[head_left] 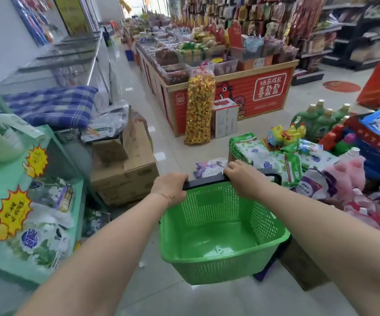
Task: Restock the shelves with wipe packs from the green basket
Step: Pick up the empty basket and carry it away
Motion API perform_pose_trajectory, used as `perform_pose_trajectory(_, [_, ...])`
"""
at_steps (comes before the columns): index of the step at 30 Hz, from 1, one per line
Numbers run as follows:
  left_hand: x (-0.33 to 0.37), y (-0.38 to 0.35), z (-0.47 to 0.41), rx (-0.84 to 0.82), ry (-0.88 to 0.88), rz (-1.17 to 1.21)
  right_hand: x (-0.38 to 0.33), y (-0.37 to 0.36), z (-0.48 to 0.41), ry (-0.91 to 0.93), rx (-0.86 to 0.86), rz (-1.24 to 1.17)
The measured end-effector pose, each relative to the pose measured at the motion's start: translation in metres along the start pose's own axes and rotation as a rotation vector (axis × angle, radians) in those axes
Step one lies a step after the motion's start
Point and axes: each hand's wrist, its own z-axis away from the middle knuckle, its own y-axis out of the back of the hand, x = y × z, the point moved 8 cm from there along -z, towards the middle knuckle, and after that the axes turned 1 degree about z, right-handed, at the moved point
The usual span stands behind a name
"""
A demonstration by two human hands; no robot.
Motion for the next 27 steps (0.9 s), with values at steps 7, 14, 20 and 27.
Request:
perform_pose_trajectory(7, [-0.021,0.048,-0.159,0.039,-0.094,-0.048,0.088,0.01,-0.131,-0.079,0.059,-0.005])
perform_pose_trajectory(14, [-0.064,0.066,-0.31,0.062,-0.054,-0.083,0.166,-0.005,-0.285,-0.01,0.071,-0.032])
perform_pose_trajectory(20, [-0.106,0.078,-0.434,0.041,0.004,-0.006,0.229,-0.016,-0.418,0.011,-0.015,-0.068])
perform_pose_trajectory(27, [-0.178,0.086,-0.56,0.047,0.052,0.028,0.258,-0.022,-0.559,0.106,-0.04,0.047])
